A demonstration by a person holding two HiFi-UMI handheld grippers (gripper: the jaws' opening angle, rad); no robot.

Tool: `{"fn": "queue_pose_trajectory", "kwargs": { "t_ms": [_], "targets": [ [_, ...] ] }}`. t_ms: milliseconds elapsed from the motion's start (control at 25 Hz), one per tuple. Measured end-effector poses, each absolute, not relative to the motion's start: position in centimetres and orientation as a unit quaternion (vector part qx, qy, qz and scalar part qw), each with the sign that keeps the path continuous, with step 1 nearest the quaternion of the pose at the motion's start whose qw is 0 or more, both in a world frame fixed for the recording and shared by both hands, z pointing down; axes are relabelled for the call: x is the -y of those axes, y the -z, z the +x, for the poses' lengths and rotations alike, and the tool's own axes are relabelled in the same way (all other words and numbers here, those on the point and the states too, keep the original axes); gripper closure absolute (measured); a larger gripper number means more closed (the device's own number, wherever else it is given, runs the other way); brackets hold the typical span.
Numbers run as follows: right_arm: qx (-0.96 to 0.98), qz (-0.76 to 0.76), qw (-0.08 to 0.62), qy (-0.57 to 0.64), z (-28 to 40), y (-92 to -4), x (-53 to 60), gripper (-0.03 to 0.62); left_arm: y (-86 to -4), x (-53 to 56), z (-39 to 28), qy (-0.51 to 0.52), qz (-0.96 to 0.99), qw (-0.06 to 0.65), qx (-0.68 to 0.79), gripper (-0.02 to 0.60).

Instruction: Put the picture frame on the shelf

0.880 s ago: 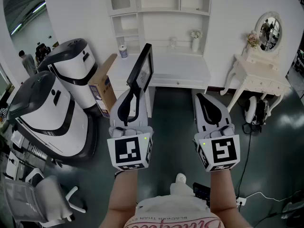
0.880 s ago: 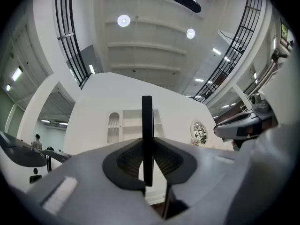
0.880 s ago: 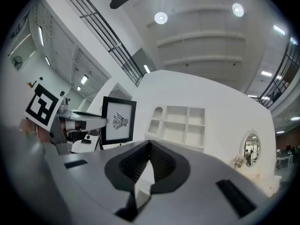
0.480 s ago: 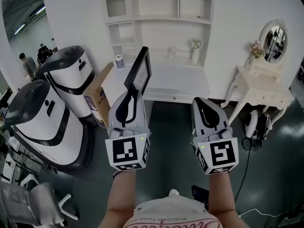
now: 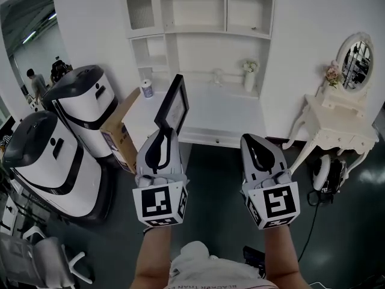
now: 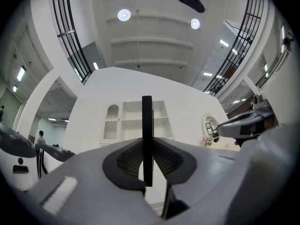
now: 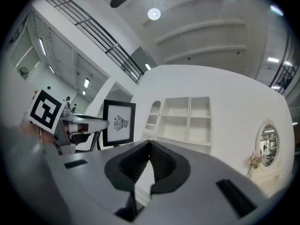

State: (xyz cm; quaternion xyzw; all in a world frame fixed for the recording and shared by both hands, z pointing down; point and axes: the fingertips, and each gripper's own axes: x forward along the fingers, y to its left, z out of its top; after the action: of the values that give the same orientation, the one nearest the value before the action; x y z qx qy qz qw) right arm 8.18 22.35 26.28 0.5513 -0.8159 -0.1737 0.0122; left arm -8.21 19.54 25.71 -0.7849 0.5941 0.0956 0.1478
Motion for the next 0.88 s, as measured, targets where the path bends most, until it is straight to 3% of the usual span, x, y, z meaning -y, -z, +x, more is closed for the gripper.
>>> {"fn": "queue_pose_trajectory", "kwargs": {
  "t_ms": [880],
  "targets": [
    [0.805,0.568,0.035,0.169,8.5,-26.8,1.2,0.585,-26.0,5.5,-8.6,-0.107,-0.793,0.125,-0.587,0.512]
  ]
}}
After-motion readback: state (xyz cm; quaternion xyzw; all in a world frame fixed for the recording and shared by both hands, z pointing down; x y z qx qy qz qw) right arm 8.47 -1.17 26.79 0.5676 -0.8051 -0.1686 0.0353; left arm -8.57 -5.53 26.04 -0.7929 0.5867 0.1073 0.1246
